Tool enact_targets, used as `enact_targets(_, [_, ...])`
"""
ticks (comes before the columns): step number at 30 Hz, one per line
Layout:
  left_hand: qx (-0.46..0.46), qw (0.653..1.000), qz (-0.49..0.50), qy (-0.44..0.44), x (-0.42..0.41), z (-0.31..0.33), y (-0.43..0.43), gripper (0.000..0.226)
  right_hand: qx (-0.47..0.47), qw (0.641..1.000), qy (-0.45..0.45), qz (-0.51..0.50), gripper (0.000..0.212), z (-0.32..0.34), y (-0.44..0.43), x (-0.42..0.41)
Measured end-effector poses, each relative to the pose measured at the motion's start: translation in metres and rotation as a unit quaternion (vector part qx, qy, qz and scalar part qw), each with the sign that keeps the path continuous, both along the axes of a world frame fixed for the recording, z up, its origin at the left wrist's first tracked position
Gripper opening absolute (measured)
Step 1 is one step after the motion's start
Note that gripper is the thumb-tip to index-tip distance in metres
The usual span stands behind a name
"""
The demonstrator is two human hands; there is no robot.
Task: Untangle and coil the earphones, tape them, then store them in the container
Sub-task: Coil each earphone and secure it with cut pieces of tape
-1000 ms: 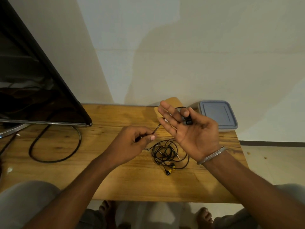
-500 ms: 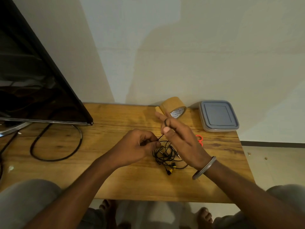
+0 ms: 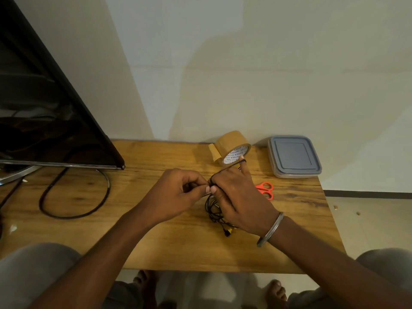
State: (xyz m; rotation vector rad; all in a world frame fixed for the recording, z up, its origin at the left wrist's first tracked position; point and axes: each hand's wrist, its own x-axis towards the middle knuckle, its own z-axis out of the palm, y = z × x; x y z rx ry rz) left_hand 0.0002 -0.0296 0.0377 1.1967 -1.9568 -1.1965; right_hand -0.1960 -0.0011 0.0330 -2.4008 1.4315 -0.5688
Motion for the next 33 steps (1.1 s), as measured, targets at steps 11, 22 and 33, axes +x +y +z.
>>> enact_targets(11, [-0.071,0.995,-0.064,0.017,0.005,0.007,-0.005,0.039,0.007,0.994,-0.106,0.033,0.013,0.004,0.0,0.001])
enact_targets(22, [-0.003,0.998,-0.064,0.005,0.008,0.009,-0.006,0.023,0.205,0.938,-0.276,0.037,0.023,0.009,0.0,-0.002])
enact_targets(33, [0.101,0.986,-0.036,0.129,-0.001,0.007,-0.004,0.023,0.566,0.508,-0.648,0.035,0.021,0.022,-0.004,0.003])
